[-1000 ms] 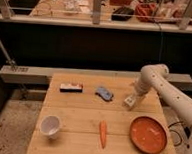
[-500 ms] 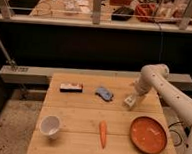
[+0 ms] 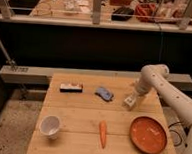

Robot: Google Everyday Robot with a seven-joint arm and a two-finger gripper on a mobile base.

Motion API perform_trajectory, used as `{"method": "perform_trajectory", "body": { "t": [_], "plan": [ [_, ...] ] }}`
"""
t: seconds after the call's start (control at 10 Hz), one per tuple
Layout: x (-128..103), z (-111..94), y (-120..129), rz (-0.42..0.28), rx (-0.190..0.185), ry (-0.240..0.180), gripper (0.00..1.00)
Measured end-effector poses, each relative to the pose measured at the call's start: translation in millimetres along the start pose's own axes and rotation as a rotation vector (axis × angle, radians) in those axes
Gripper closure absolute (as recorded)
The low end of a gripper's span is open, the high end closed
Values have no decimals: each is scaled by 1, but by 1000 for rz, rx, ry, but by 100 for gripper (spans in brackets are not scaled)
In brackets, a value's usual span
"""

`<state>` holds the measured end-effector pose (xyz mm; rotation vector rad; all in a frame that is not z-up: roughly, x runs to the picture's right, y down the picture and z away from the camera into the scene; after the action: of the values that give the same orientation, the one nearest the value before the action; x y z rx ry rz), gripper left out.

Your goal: Place the bottle in the ceramic bowl

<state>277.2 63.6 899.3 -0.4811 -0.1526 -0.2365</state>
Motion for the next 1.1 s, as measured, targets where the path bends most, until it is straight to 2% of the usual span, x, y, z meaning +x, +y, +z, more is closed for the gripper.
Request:
{"method": "perform_trajectory", "body": {
  "t": [1.1],
  "plan": [
    [2, 5, 2, -5, -9, -7, 20]
  ]
}}
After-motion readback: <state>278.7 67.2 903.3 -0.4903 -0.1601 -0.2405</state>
